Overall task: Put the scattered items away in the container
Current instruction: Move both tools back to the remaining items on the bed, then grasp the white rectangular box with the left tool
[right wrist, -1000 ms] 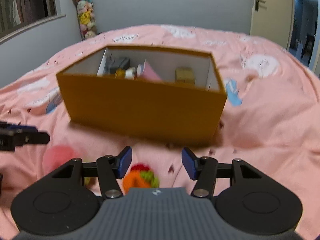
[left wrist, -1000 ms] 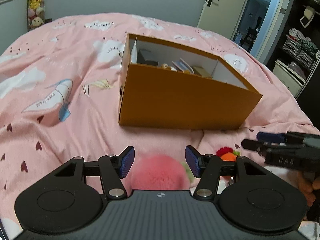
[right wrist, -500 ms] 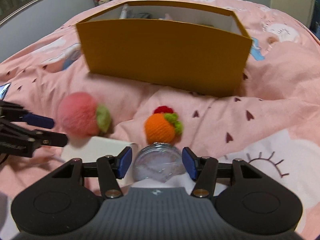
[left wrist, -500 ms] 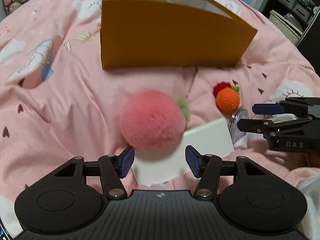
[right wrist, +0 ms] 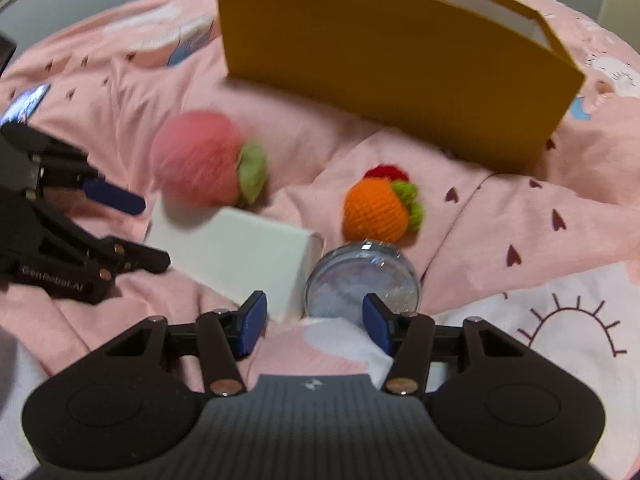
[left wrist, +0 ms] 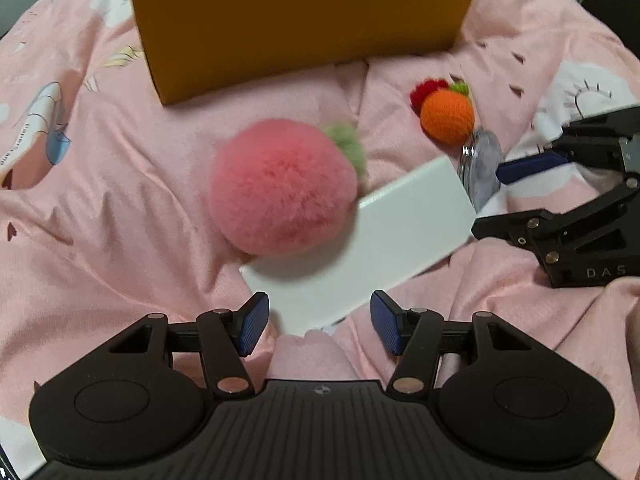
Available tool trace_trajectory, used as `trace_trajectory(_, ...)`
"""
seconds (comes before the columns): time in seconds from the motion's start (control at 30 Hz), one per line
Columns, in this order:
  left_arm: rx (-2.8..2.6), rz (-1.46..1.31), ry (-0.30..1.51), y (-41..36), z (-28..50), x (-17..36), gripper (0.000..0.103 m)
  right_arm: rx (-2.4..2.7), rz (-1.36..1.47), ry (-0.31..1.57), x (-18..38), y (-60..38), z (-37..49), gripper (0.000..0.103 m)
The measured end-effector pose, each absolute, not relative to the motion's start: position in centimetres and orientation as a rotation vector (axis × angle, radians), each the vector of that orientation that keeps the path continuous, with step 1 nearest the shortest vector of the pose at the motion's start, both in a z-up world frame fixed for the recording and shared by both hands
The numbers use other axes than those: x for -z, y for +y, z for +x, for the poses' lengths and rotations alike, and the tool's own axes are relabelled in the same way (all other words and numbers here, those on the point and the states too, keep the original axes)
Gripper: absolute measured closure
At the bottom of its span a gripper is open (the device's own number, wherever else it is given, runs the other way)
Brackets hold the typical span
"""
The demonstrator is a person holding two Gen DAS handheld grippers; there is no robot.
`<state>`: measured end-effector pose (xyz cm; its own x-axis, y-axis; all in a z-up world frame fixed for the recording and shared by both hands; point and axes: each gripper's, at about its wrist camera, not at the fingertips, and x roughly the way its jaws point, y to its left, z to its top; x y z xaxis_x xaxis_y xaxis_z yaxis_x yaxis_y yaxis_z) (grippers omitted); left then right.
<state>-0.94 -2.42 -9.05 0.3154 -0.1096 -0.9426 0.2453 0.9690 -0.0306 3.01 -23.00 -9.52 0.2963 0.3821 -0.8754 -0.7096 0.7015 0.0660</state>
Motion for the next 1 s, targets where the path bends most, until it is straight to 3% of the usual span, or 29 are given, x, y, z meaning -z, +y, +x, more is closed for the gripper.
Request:
trace_trajectory(0.23, 0.233, 0.051, 1.344, -1.6, 0.0, 10.8, 0.037, -0.812, -0.383, 1.149, 10.7, -22.1, 3.7, 0.052)
trace_trajectory(0.53, 0.205, 0.084, 1.353, -2.0, 0.5, 11.4, 0.037, -0.884, -0.38, 1.243, 12.6, -20.1, 4.9, 0.06)
trace_trajectory(0.9, 0.186, 0.126, 1.178, -1.9, 0.0, 10.2, 0.037, -0.844, -0.366, 1.082, 11.2, -19.6, 4.8, 0.069)
trace_trajectory(0.97, 0.195, 0.113, 1.165, -1.7, 0.1, 10.1, 0.04, -0.847, -0.343, 1.04, 10.6, -19.7, 5.0, 0.101)
trace_trajectory(1.0, 0.202, 0.105, 1.162, -1.6, 0.2, 10.0, 0.041, -0.863, -0.313, 1.035, 10.3, -19.8, 5.3, 0.102)
